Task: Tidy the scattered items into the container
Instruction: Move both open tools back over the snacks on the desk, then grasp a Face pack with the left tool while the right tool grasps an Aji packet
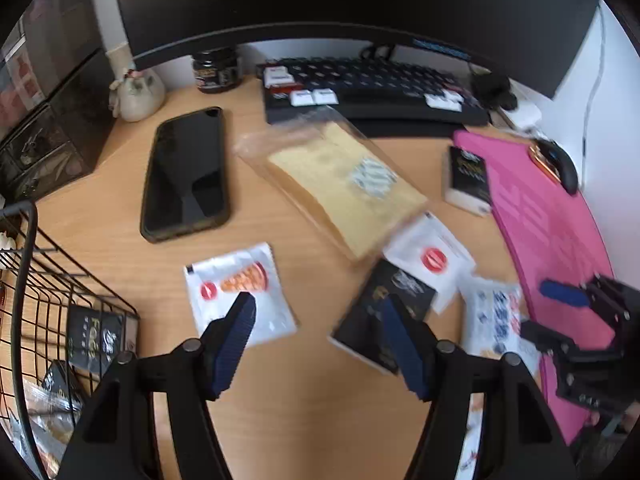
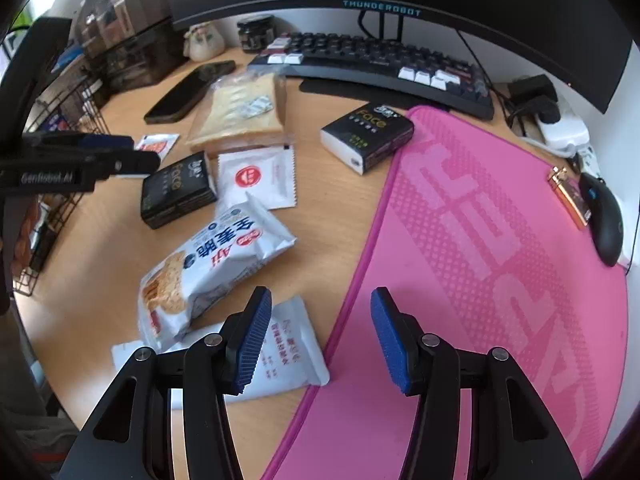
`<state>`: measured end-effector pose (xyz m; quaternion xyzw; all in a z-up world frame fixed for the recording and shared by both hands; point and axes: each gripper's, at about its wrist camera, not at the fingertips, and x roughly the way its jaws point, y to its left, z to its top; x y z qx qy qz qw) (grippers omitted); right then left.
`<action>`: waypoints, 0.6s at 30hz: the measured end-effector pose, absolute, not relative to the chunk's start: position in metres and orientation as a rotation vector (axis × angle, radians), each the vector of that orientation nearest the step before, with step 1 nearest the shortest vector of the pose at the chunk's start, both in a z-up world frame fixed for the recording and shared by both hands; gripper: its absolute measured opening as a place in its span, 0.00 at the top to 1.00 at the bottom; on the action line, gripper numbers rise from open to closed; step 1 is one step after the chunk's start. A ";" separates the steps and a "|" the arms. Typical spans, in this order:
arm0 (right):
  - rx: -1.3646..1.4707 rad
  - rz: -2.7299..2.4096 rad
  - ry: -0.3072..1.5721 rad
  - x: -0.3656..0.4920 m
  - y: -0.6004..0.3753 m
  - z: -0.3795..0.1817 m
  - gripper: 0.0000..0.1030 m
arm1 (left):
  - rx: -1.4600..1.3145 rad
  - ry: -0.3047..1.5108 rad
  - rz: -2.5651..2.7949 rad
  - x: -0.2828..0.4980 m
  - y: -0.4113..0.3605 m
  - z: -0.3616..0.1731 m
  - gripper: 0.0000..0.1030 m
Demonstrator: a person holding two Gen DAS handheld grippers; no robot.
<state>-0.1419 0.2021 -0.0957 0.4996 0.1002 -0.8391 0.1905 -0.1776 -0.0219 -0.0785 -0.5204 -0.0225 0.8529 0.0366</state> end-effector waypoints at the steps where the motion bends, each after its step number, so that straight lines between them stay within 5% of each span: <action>1: 1.407 -2.357 0.280 -0.143 0.201 -0.097 0.49 | -1.608 -0.062 2.622 -0.181 -0.022 -0.081 0.31; 18: 1.331 -2.315 0.233 -0.172 0.168 -0.098 0.48 | -1.633 -0.082 2.469 -0.133 0.004 -0.092 0.31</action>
